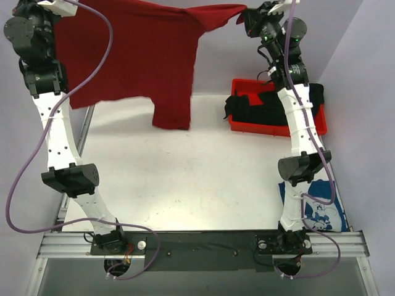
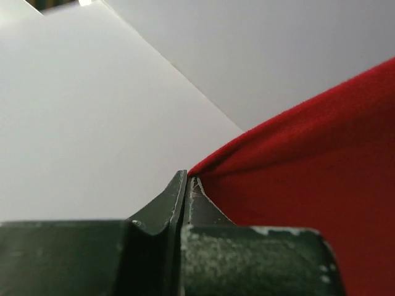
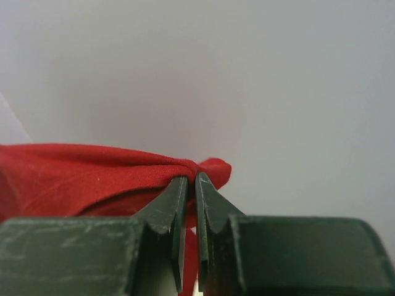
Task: Fold and stack the t-shirts
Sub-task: Flatten out the tshirt
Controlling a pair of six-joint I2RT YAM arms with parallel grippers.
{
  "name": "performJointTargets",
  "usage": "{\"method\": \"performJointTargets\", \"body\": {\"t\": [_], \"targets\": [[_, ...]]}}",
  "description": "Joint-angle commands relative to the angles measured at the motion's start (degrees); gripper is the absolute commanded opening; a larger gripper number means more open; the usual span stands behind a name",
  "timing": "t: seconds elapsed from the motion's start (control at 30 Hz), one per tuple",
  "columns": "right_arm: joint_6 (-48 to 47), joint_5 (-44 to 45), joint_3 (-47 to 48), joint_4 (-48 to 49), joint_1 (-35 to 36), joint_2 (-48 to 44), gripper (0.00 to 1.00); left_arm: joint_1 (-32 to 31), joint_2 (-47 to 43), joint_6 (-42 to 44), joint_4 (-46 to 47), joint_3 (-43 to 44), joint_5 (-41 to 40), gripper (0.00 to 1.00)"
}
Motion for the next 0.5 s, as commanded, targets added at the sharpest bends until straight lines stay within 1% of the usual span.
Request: {"method": "performJointTargets", "body": {"t": [0.0, 0.07, 0.1, 0.13, 0.17, 0.2, 0.23, 0.27, 0.3, 0.33, 0.37, 0.4, 0.43, 0.47], "targets": [[-3.0, -1.1, 2.4, 8.9, -2.9, -7.8, 0.00, 0.7, -0.3, 1.7, 2.6, 5.5, 2.5, 0.00], [-6.6, -3.0, -0.1, 5.7, -3.2, -10.3, 0.00, 0.7, -1.4, 2.4, 1.8, 3.1, 2.6, 0.00], [-8.5, -3.7, -3.8, 3.2, -3.2, -11.5, 0.00, 0.8, -3.5, 2.5, 1.8, -1.0, 3.0, 0.00], [-11.6, -6.0, -5.8, 2.0, -3.2, -13.9, 0.00, 0.8, -4.8, 2.5, 1.9, -3.3, 4.5, 0.00], [-13.4, -7.7, -10.8, -1.0, -3.0, -15.5, 0.00, 0.7, -7.4, 2.8, 1.8, -8.3, 5.4, 0.00], [-18.4, -9.9, -12.9, -5.6, -2.5, -18.2, 0.00, 0.7, -8.8, 3.1, -1.3, -10.3, 8.1, 0.00], [-20.8, -10.3, -17.7, -8.6, -1.8, -20.2, 0.00, 0.6, -11.5, 3.7, -2.7, -14.3, 9.6, 0.00], [-26.7, -9.3, -20.7, -13.9, 0.1, -24.0, 0.00, 0.7, -14.2, 4.4, -5.5, -16.2, 11.5, 0.00], [-29.4, -8.3, -26.1, -16.6, 1.2, -26.2, 0.00, 0.7, -15.5, 5.0, -6.9, -20.3, 12.2, 0.00], [-35.3, -6.1, -29.7, -20.7, 4.0, -30.6, 0.00, 0.7, -18.5, 6.8, -10.1, -25.0, 13.6, 0.00], [-39.7, -2.7, -36.1, -22.9, 5.4, -32.7, 0.00, 0.6, -20.4, 7.9, -11.8, -27.0, 14.2, 0.00], [-41.0, -1.6, -39.0, -26.5, 8.4, -37.2, 0.00, 0.6, -23.4, 9.7, -15.5, -31.9, 15.6, 0.00], [-41.6, -0.6, -45.0, -28.0, 9.7, -39.3, 0.00, 0.7, -25.1, 10.2, -17.7, -34.2, 16.2, 0.00], [-41.2, -0.4, -47.4, -31.8, 11.8, -43.4, 0.00, 0.6, -27.6, 11.7, -24.0, -36.8, 17.6, 0.00]]}}
